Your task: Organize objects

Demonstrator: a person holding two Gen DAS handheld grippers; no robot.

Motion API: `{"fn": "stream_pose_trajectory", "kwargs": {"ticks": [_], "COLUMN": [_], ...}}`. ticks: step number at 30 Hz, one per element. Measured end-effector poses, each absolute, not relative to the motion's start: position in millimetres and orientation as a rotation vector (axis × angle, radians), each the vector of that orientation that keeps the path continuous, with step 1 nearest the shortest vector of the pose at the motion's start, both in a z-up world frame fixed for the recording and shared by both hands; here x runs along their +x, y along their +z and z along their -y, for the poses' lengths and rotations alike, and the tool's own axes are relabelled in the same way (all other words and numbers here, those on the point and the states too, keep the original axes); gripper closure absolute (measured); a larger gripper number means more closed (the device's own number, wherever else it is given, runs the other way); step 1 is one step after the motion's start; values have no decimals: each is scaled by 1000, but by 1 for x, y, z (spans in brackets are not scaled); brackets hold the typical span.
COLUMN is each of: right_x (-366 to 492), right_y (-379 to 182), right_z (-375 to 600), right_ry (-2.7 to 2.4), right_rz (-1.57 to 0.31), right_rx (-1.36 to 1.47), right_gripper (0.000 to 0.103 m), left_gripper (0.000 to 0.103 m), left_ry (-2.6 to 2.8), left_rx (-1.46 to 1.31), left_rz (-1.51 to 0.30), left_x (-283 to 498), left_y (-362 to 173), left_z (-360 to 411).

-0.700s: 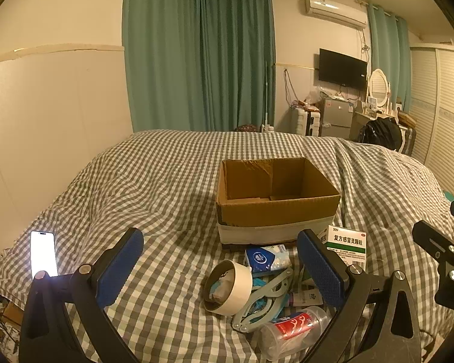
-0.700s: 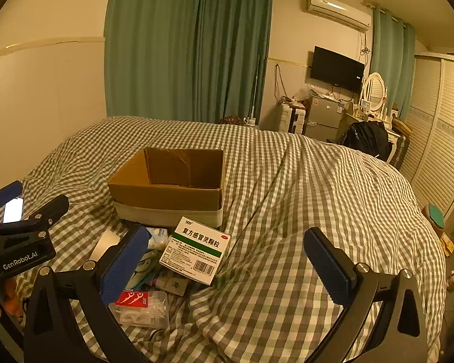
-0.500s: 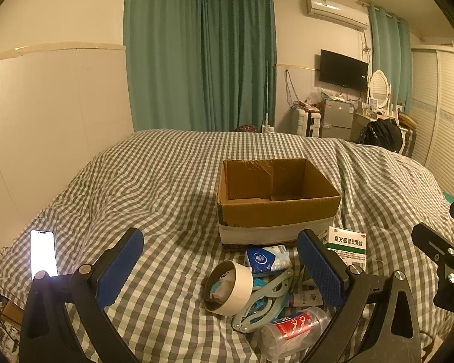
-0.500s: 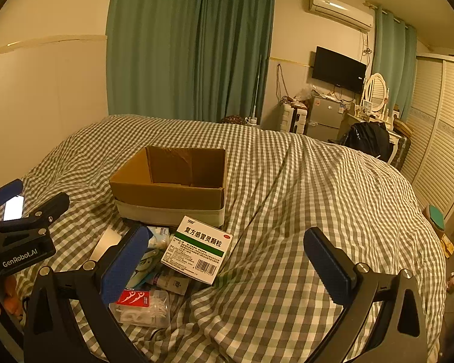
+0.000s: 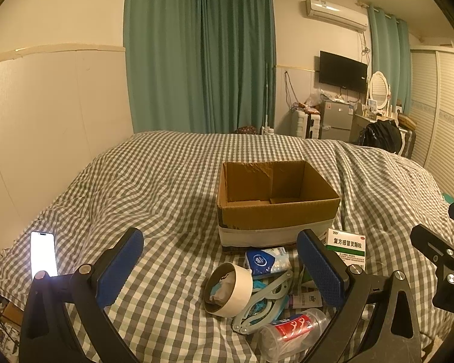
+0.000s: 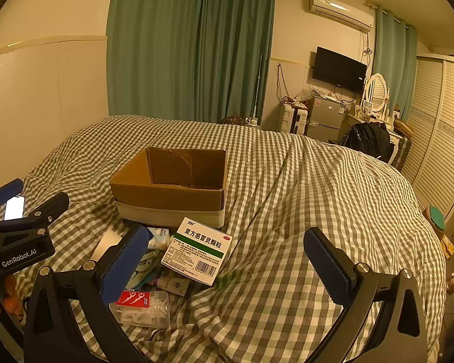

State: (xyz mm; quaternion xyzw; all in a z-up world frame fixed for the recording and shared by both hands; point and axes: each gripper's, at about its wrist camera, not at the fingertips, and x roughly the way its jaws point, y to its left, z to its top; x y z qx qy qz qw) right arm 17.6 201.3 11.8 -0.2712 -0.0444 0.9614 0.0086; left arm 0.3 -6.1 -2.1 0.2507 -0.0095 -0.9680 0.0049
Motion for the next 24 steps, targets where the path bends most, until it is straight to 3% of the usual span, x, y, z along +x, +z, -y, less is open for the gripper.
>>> {"fn": "stream_pose_trajectory", "kwargs": {"ticks": [24], "right_x": [17], "right_y": [9], "right_z": [-201], "right_ry": [3011], "right_rz": [129], "right_rx": [-868], "right_gripper": [0], "left_gripper": [0], "left_ry": [-3030], "left_rx": [789], "left_rz": [30], "left_x": [2], "left_y": [-3], "left_z": [7]}}
